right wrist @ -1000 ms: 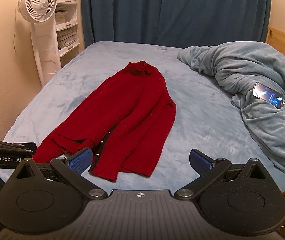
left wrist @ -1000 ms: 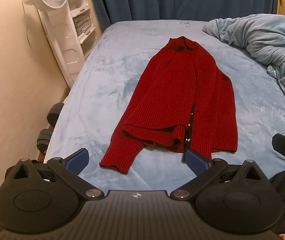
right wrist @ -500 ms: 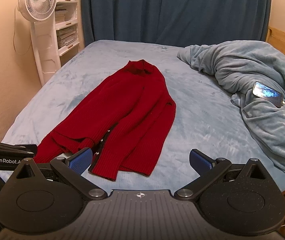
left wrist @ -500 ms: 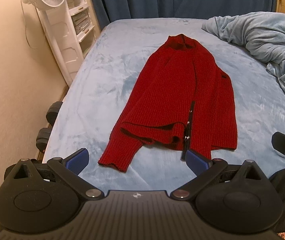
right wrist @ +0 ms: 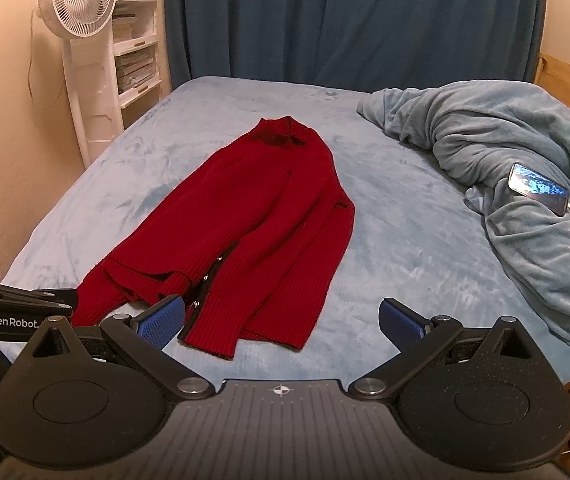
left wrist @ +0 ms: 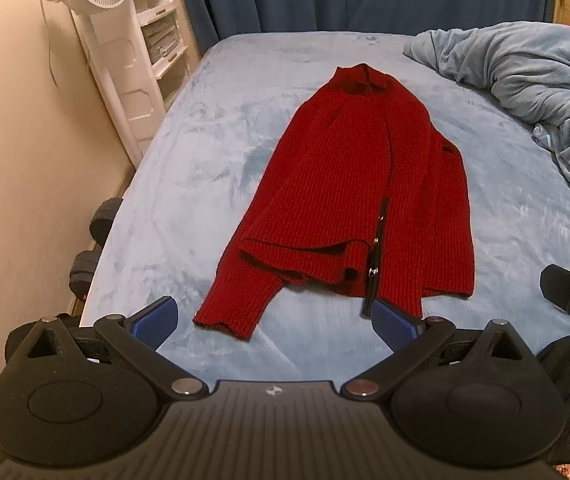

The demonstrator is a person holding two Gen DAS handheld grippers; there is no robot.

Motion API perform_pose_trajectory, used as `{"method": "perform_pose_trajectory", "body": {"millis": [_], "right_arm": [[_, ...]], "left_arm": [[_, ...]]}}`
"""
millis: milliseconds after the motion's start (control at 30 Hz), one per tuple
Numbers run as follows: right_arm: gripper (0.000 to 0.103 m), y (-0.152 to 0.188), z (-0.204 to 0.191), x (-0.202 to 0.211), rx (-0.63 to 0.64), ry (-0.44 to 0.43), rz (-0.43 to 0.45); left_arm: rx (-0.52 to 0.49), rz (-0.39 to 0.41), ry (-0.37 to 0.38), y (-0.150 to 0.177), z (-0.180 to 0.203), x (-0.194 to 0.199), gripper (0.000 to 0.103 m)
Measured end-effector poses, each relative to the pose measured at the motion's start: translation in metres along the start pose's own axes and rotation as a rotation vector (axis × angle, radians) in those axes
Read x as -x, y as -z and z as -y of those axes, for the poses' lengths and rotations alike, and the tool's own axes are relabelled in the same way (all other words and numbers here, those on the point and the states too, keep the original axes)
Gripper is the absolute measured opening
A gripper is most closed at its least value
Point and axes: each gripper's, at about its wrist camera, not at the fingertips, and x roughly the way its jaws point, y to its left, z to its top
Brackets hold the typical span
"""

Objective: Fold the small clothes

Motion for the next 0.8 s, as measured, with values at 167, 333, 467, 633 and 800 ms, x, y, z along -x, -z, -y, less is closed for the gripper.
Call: {"method": "perform_pose_trajectory", "body": {"millis": [167, 333, 467, 633, 800], "right_arm": [[0.102, 0.0, -0.001, -0.006, 0.003, -0.005, -0.017], [0.102, -0.008, 0.006, -0.034, -0.025, -0.028, -0.059], [0.102, -0.022, 0.031, -0.102, -0.178, -0.044, -0.122], [0.102, -0.046, 0.049, -0.228, -0.293, 0.025, -0.186], [0.049, -0.07, 0.051, -0.332, -0.372, -0.085, -0.314]], "left_arm": [[0.004, -0.02, 0.008, -0.001, -0.002, -0.007, 0.103], [0.03, -0.062, 0.008, -0.003, -0.012, -0.029, 0.103], [0.066, -0.124, -0.024, -0.005, -0.027, -0.054, 0.103], [0.075, -0.171, -0.108, -0.008, -0.048, -0.075, 0.103], [0.107, -0.237, -0.191, -0.01, -0.068, -0.092, 0.103]]}}
